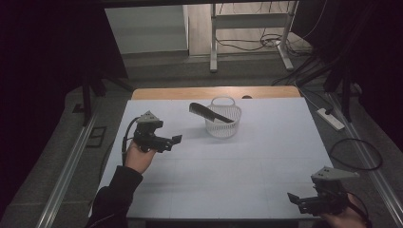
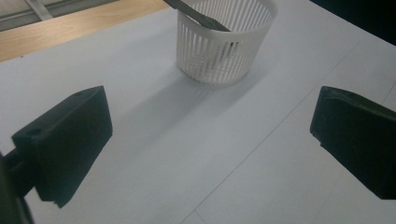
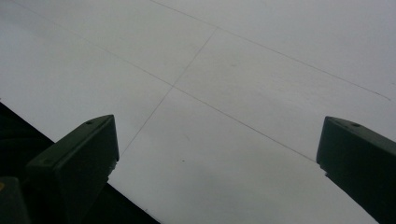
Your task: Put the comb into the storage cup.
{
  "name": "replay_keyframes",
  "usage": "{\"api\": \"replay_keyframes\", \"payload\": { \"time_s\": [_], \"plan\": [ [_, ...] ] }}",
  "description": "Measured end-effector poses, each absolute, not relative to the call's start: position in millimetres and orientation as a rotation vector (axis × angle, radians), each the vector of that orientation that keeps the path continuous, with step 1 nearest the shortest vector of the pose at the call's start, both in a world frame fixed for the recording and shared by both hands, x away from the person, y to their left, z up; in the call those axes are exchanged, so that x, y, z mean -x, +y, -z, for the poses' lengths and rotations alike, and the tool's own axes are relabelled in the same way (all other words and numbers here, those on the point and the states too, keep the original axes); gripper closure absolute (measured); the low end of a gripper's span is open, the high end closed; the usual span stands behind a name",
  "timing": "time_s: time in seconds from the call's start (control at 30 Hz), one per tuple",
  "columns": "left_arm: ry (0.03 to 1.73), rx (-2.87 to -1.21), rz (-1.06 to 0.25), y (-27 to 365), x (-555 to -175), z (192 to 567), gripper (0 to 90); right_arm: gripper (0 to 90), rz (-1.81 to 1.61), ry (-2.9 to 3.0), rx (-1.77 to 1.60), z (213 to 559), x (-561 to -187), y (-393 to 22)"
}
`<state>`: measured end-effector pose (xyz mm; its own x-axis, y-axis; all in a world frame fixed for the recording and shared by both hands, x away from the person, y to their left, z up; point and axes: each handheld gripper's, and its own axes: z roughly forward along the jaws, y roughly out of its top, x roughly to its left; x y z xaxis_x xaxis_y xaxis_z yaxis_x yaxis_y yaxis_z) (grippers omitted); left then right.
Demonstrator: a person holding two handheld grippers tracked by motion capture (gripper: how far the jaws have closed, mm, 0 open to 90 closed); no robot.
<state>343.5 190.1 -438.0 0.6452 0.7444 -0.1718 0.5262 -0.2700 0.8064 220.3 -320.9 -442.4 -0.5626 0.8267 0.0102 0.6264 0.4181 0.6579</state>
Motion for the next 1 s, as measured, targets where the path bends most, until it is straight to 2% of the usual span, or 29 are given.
{"api": "replay_keyframes", "payload": {
  "time_s": [1.0],
  "plan": [
    [1.024, -1.992, -0.316, 203.9, -296.8, 440.8, 0.0, 0.0, -0.906, 2.356, -1.262, 441.8, -219.8, -321.7]
  ]
}}
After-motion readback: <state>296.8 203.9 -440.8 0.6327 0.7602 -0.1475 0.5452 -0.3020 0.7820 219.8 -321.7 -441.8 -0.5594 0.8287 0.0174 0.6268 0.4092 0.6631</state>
